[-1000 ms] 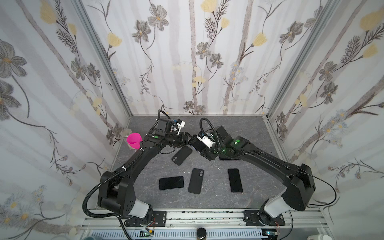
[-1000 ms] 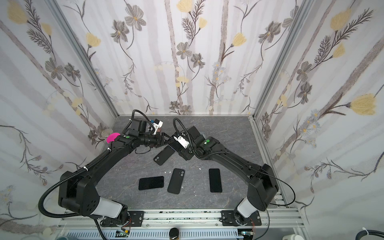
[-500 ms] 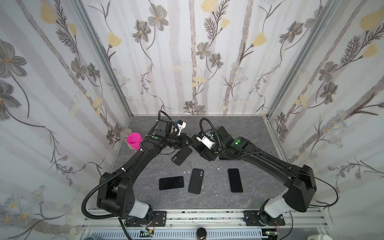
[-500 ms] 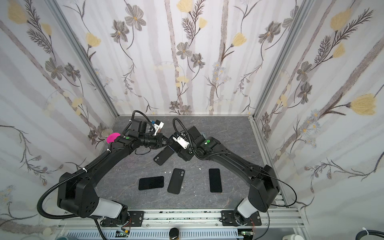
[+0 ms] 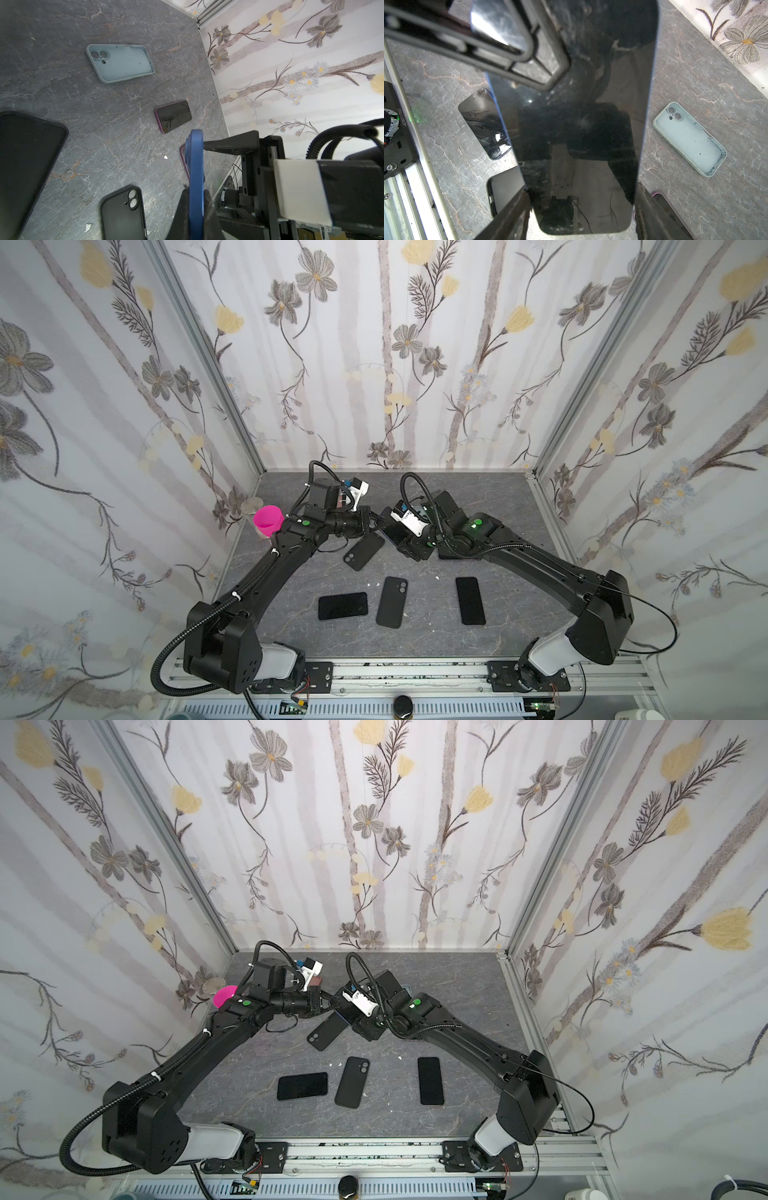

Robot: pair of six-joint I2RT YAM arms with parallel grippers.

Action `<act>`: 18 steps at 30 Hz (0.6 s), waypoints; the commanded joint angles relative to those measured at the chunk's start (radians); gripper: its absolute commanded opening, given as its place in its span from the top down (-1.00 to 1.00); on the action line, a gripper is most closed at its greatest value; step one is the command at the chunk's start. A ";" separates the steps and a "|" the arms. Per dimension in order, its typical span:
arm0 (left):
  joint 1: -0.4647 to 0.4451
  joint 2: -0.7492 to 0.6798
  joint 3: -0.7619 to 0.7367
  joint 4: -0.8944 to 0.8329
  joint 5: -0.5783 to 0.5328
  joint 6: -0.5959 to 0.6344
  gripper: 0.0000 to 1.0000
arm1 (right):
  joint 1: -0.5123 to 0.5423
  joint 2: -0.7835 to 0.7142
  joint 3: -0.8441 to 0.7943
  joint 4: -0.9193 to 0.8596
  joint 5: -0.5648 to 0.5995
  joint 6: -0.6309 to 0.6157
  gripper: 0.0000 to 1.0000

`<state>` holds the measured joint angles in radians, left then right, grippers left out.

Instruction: Put the phone into the phone case

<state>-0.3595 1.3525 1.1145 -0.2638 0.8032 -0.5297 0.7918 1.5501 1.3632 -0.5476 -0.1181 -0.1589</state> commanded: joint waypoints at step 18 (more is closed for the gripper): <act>0.024 -0.122 -0.048 0.367 -0.125 -0.277 1.00 | -0.003 -0.064 0.159 0.058 0.106 0.181 -0.77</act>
<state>-0.3447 1.2568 1.0679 -0.0334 0.6991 -0.7418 0.7914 1.5089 1.5017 -0.5327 -0.0441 -0.0471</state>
